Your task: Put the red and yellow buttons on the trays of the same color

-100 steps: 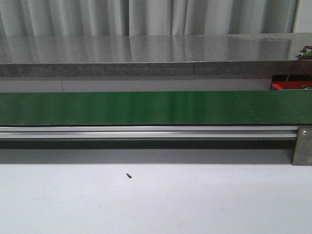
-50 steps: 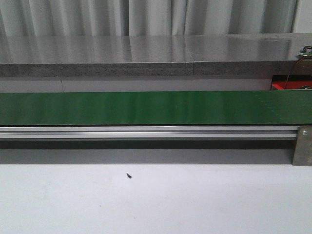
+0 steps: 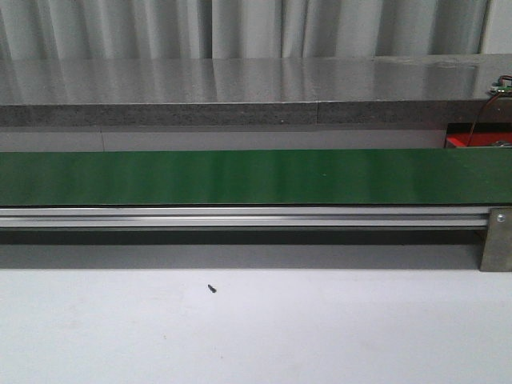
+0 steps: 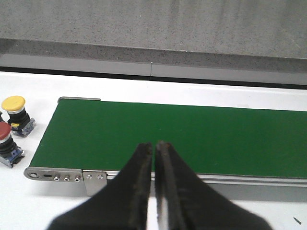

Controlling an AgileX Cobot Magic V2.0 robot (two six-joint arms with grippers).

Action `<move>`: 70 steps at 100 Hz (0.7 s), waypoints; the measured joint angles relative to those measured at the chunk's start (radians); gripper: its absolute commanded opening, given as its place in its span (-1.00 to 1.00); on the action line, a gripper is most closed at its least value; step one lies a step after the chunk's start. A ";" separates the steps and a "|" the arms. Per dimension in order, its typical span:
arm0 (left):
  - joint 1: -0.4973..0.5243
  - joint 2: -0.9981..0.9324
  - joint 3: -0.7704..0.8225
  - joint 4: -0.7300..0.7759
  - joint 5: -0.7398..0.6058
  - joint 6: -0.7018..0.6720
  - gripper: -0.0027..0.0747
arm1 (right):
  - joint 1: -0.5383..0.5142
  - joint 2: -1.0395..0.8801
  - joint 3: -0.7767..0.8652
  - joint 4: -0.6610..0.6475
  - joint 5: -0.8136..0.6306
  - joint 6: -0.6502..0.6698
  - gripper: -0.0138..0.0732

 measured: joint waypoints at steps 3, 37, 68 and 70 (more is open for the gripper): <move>0.000 0.000 0.000 0.000 0.000 0.000 -0.38 | 0.000 0.000 0.000 0.000 0.000 0.000 -0.84; 0.000 0.000 0.000 0.006 0.002 0.000 0.75 | 0.000 0.000 0.000 0.000 0.004 -0.002 -0.84; 0.000 0.085 -0.117 0.108 0.070 -0.080 0.67 | 0.000 0.000 0.000 0.000 0.007 -0.002 -0.84; 0.000 0.101 -0.137 0.129 0.078 -0.098 0.67 | 0.000 0.000 0.000 0.000 0.008 -0.002 -0.84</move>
